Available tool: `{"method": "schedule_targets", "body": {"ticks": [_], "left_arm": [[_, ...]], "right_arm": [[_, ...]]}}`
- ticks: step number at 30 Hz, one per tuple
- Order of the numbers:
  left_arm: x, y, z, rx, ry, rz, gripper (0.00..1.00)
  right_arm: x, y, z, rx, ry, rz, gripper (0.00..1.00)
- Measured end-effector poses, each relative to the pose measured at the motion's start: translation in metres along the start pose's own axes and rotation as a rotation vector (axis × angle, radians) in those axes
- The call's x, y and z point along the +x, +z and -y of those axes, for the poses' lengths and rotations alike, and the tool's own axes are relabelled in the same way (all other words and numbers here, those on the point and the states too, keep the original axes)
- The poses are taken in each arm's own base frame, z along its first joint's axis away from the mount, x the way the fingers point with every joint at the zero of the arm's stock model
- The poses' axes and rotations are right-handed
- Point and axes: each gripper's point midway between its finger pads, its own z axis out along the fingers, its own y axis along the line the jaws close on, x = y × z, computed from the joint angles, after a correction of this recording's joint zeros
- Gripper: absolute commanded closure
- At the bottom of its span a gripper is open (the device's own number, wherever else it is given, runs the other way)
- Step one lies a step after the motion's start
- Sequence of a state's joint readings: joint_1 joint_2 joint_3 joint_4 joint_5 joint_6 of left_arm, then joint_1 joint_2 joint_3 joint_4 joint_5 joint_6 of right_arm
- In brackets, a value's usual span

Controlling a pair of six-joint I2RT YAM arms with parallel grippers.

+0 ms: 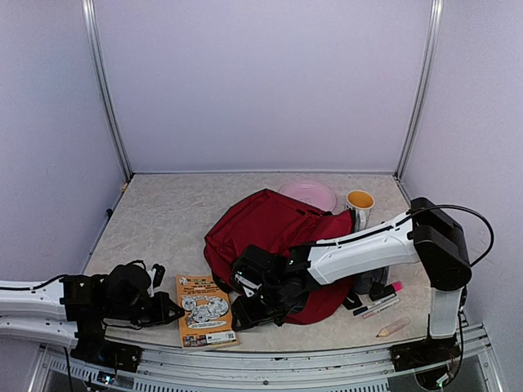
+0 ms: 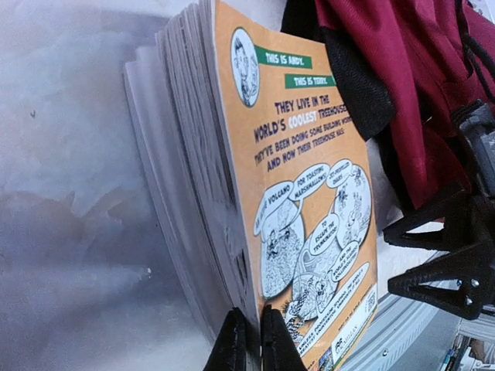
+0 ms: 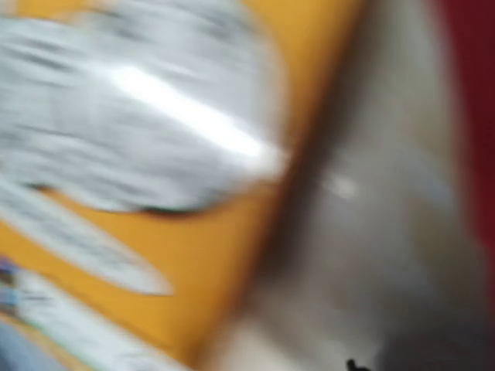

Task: Pack the student bag
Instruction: Pick up the book at the center of the board.

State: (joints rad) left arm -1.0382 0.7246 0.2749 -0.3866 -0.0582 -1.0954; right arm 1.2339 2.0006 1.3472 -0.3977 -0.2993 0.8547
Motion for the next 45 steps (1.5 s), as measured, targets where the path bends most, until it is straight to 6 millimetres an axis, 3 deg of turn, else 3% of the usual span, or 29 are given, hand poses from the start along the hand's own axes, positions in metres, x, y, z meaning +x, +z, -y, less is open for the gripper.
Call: {"method": "schedule_targets", "body": {"ticks": [2,4,5,8,11,14,17,22,28,32,34,36,37,40,45], "left_arm": [[0.005,0.003,-0.001,-0.008,-0.007,-0.016,0.47],[0.008,0.004,-0.002,-0.017,-0.010,-0.027,0.27],[0.009,0.005,-0.003,-0.023,-0.010,-0.030,0.22],[0.012,0.010,-0.007,-0.047,-0.020,-0.042,0.21],[0.013,0.016,-0.008,-0.054,-0.024,-0.048,0.30],[0.013,0.025,-0.002,-0.007,-0.038,-0.040,0.51],[0.014,0.032,-0.001,0.014,-0.042,-0.034,0.58],[0.008,0.038,-0.001,0.067,-0.081,0.004,0.62],[0.005,0.036,0.000,0.174,-0.144,0.059,0.58],[-0.001,0.030,-0.005,0.197,-0.179,0.090,0.42],[-0.002,0.025,-0.003,0.215,-0.183,0.099,0.40],[-0.005,0.021,-0.004,0.220,-0.180,0.117,0.52],[-0.006,0.020,-0.006,0.217,-0.180,0.122,0.68],[-0.010,0.017,-0.007,0.220,-0.176,0.136,1.00],[-0.013,0.016,-0.005,0.219,-0.153,0.130,1.00]], "right_arm": [[0.009,0.004,0.014,0.028,0.018,-0.021,0.39],[0.003,0.002,0.012,0.019,0.017,-0.005,0.39],[0.001,0.002,0.012,0.016,0.018,0.000,0.39],[-0.005,0.001,0.011,0.003,0.016,0.016,0.39],[-0.010,0.004,0.009,-0.019,0.014,0.027,0.39],[-0.014,0.013,0.005,-0.052,0.013,0.023,0.39],[-0.021,0.019,-0.005,-0.091,0.014,0.012,0.39],[-0.027,0.019,-0.006,-0.129,0.076,-0.075,0.40],[-0.036,0.021,-0.012,-0.163,0.133,-0.145,0.40],[-0.049,0.026,-0.022,-0.166,0.110,-0.145,0.40],[-0.062,0.028,-0.032,-0.181,0.061,-0.112,0.41],[-0.070,0.026,-0.043,-0.200,0.014,-0.075,0.41],[-0.073,0.025,-0.045,-0.203,0.003,-0.066,0.41],[-0.078,0.025,-0.048,-0.208,-0.025,-0.040,0.42],[-0.081,0.025,-0.047,-0.199,-0.050,-0.023,0.42]]}}
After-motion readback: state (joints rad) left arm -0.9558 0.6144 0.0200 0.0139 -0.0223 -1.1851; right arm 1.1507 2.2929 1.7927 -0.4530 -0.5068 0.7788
